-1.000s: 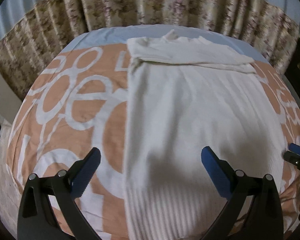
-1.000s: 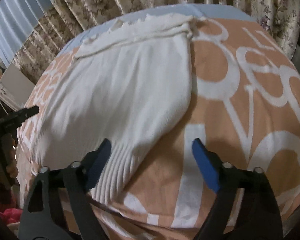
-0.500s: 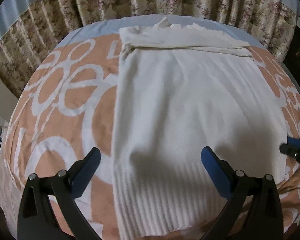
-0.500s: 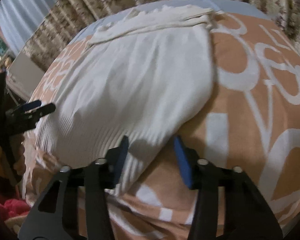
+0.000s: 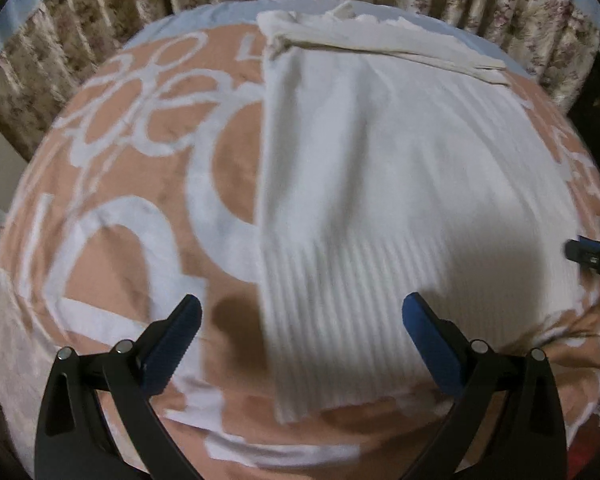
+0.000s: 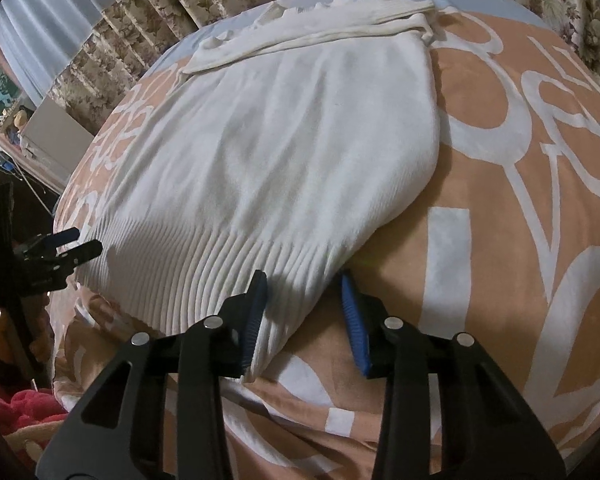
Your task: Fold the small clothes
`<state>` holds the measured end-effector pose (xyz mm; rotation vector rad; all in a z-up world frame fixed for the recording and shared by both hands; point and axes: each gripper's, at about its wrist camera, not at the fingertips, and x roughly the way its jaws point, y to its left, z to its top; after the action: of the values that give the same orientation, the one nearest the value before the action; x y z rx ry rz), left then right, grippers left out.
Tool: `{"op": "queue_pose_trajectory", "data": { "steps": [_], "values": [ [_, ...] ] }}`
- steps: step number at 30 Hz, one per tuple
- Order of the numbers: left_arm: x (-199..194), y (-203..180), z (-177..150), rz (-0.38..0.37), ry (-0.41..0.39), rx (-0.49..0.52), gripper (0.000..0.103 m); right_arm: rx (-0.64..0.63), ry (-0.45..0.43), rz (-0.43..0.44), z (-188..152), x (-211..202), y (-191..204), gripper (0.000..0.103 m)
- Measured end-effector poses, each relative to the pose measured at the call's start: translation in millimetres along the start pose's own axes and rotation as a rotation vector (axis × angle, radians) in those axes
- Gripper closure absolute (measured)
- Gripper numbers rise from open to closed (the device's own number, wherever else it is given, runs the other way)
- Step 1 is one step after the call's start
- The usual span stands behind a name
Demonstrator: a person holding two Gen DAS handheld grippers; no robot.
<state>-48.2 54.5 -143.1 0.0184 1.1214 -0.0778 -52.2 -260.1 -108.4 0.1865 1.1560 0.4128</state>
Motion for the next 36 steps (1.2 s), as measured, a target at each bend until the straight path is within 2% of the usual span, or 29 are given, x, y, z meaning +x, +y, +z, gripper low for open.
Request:
{"op": "queue_pose_trajectory", "data": {
  "steps": [2,5,9,12,14,16,18,21,27,30,36],
  "values": [
    [0.0,-4.9,-2.6,-0.037,0.010,0.011,0.002,-0.001,0.001,-0.001,0.1,-0.8,0.4,0.065],
    [4.3,-13.3,-8.2,-0.043,0.033,0.042,0.003,0.003,-0.001,-0.002,-0.5,-1.7,-1.4,0.063],
    [5.7,-24.1,-16.5,-0.066,0.054,0.085,0.017,0.008,0.002,-0.002,-1.5,-1.5,-0.8,0.063],
    [4.4,-31.7,-16.5,-0.063,0.048,0.125,0.036,-0.009,0.008,0.002,-1.3,0.1,2.6,0.062],
    [3.8,-33.8,-13.9,-0.073,0.040,0.139,0.048,-0.036,0.003,-0.007,-0.6,0.4,7.3,0.068],
    [4.4,-33.0,-9.7,-0.091,0.036,0.148,0.068,-0.053,-0.010,-0.013,0.4,-1.1,10.7,0.077],
    [5.1,-30.8,-3.4,-0.116,0.036,0.136,0.081,-0.051,-0.028,-0.005,2.7,-5.1,10.2,0.083],
    [8.7,-31.3,6.6,-0.133,0.033,0.136,0.084,-0.057,-0.055,0.000,8.3,-10.2,12.4,0.087],
    [6.8,-32.9,22.9,-0.125,-0.007,0.145,0.087,-0.113,-0.101,-0.011,33.4,-13.8,26.8,0.089],
    [3.1,-28.8,41.5,-0.108,-0.055,0.133,0.087,-0.138,-0.123,-0.026,49.9,-12.6,33.3,0.089],
    [6.7,-19.1,81.5,-0.028,-0.131,0.110,0.087,-0.191,-0.175,-0.084,90.5,1.2,43.4,0.089]
  ]
}}
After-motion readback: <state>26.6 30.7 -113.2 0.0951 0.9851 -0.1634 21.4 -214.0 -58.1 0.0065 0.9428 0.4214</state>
